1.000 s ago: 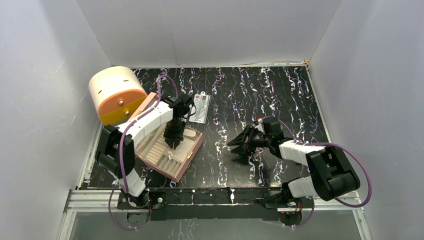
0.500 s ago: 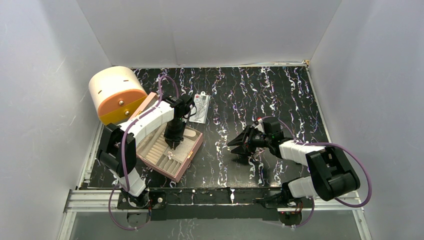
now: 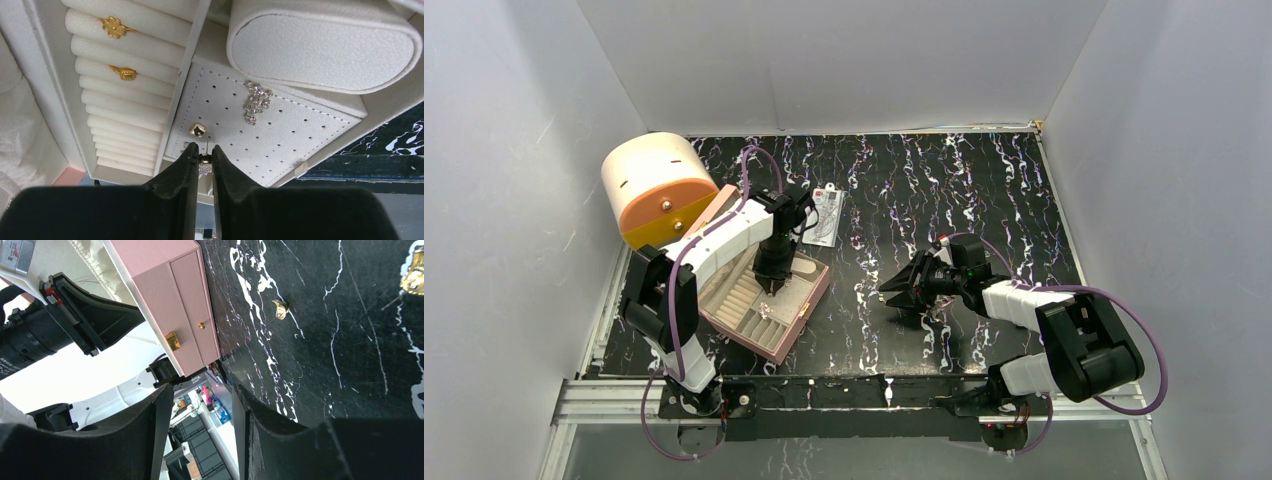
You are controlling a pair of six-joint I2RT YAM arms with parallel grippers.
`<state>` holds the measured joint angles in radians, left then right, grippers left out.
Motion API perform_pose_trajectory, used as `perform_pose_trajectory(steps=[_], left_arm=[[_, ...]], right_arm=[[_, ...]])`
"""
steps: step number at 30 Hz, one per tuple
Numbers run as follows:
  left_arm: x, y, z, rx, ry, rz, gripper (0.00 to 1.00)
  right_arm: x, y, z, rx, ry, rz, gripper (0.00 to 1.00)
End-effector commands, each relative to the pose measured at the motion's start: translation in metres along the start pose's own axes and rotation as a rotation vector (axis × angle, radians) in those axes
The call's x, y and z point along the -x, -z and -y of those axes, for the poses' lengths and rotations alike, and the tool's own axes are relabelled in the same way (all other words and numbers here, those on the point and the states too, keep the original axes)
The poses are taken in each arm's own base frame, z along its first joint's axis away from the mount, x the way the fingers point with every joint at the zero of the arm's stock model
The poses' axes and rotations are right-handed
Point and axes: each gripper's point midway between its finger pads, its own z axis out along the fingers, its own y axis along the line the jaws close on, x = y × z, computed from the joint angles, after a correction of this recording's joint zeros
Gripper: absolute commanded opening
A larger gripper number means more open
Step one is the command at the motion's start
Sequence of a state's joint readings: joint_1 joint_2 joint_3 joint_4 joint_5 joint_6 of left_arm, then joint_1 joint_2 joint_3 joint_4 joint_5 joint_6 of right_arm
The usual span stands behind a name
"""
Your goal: Organize the mixed jewelry
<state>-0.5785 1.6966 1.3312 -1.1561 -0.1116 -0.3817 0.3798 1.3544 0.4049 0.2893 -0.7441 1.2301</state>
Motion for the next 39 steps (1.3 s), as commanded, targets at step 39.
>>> perform_pose_trajectory(steps=[39], left_arm=[[-0.010, -0.007, -0.004, 0.009, -0.015, -0.032, 0.10]], right_arm=[[0.004, 0.002, -0.011, 0.029, 0.053, 0.016, 0.55]])
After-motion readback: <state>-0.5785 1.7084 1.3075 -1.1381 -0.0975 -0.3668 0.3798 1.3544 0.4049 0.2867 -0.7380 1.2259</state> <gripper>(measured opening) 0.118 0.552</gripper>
